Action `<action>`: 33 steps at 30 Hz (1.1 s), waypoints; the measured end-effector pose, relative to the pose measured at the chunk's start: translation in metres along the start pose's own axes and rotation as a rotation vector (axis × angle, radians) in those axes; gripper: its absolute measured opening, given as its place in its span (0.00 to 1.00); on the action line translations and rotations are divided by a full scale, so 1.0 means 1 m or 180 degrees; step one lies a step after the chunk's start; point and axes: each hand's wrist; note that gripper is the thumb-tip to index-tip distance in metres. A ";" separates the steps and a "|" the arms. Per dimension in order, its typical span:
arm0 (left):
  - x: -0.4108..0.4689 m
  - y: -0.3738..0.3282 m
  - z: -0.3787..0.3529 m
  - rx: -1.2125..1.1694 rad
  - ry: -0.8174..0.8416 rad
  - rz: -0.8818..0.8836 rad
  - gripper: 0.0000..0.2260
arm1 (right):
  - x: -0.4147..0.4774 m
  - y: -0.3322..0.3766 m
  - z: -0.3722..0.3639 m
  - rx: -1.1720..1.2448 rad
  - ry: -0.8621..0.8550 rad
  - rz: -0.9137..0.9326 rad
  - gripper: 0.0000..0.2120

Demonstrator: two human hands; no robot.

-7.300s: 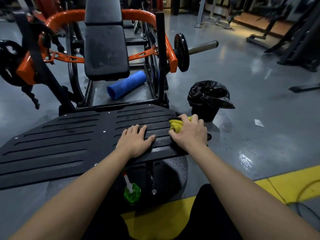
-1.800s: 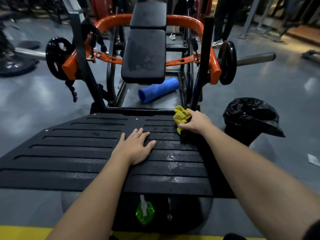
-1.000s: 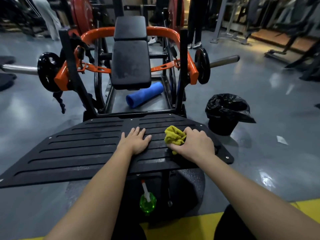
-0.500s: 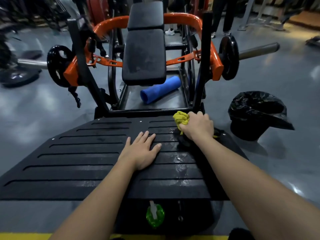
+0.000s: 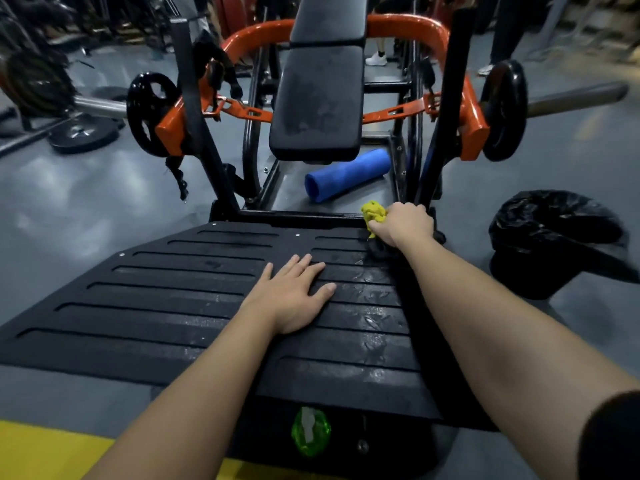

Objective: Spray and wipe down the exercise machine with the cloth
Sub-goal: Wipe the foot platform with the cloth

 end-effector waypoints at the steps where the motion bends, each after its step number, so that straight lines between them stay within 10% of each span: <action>1: 0.001 0.000 0.000 0.0016 0.0008 0.0015 0.31 | -0.009 -0.003 0.005 0.0054 -0.0017 0.0000 0.27; 19: -0.007 -0.001 0.010 0.0013 0.0209 -0.0105 0.31 | -0.268 0.027 0.143 -0.0319 -0.0322 0.0329 0.26; 33: -0.009 0.001 0.009 -0.0007 0.0145 -0.0170 0.30 | -0.206 0.034 0.098 -0.0154 -0.0514 -0.0103 0.27</action>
Point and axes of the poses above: each hand's wrist, its own x-axis towards the middle knuckle, its own z-axis out of the back of the hand, y = z × x, and after that the axes turned 13 degrees about -y, right-handed
